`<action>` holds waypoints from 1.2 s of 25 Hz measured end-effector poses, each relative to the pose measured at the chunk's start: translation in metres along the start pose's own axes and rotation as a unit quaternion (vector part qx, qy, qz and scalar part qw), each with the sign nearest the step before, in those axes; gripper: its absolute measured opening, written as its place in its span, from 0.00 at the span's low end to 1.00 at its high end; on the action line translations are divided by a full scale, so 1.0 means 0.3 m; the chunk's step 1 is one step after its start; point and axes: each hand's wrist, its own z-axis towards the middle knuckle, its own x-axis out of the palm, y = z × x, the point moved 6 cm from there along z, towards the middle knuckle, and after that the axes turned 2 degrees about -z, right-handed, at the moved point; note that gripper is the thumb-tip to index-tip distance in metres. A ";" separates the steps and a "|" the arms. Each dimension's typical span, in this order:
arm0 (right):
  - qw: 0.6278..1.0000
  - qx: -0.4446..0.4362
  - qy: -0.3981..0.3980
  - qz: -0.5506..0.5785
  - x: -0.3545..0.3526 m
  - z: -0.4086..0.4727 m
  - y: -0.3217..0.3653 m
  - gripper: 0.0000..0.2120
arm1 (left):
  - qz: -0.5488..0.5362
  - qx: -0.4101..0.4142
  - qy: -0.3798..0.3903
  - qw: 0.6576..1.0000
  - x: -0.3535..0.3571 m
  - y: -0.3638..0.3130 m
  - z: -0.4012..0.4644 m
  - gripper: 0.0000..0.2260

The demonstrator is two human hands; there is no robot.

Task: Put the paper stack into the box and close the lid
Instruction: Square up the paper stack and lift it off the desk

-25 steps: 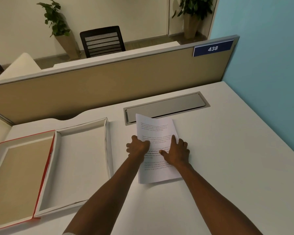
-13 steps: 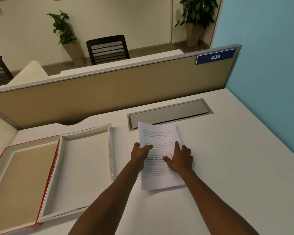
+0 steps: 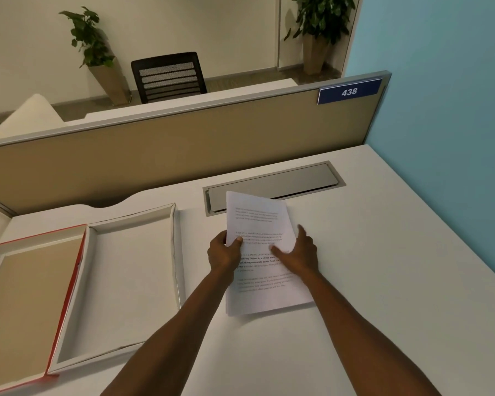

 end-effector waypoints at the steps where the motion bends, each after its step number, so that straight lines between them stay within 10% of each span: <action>1: 0.995 0.036 0.000 0.095 -0.032 0.012 -0.024 0.51 | -0.014 0.026 0.015 0.999 -0.006 -0.010 -0.024 0.14; 7: 0.894 -0.003 0.138 0.427 -0.075 -0.027 0.024 0.28 | -0.032 0.146 0.070 0.986 -0.067 -0.059 -0.147 0.18; 15: 0.942 -0.161 -0.072 0.286 -0.173 -0.190 0.188 0.17 | -0.007 0.240 0.029 0.970 -0.149 -0.102 -0.192 0.14; 30: 0.907 -0.229 -0.059 0.349 -0.155 -0.288 0.171 0.17 | -0.076 0.275 -0.013 0.958 -0.193 -0.111 -0.267 0.27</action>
